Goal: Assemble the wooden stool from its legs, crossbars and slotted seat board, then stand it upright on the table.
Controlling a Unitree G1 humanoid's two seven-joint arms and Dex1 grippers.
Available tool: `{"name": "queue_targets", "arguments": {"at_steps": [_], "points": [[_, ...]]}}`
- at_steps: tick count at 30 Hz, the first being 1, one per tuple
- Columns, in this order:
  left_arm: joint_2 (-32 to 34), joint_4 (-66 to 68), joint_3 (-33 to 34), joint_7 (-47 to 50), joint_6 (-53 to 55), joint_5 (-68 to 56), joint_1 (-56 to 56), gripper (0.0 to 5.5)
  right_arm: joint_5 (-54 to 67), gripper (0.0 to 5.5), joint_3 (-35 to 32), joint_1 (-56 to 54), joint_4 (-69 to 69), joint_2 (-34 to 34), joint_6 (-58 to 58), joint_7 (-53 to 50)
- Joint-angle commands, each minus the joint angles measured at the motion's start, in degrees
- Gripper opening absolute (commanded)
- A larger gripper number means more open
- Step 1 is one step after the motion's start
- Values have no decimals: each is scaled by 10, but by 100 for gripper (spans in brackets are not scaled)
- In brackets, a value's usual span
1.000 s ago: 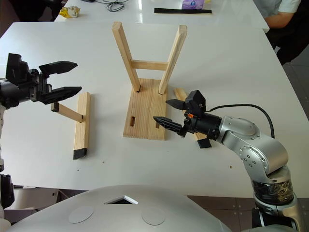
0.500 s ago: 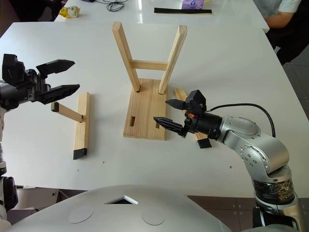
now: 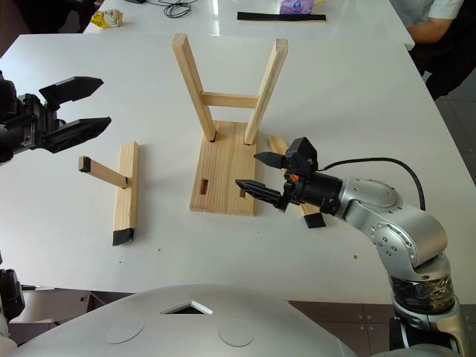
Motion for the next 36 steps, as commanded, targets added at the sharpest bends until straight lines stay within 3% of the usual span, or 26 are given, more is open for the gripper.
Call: {"name": "queue_targets", "arguments": {"at_steps": [1,10,14,31,36], "points": [[5,-9,6,6,4,-4,-3,418,10,419,-7,-5,-8,-9,9,-1],[-54,31,-56,-24,-111,101,150,418,11,419,-1,-10,0,-16,21,10],[-80,41,-77,-10,-136,110,162,418,12,419,-1,-15,2,-17,26,14],[-37,-5,-13,63,11,-31,-9,418,11,419,-2,13,-32,23,13,-33],[31,-25,54,88,92,-87,-13,418,14,419,-18,41,-57,26,7,-47]]}}
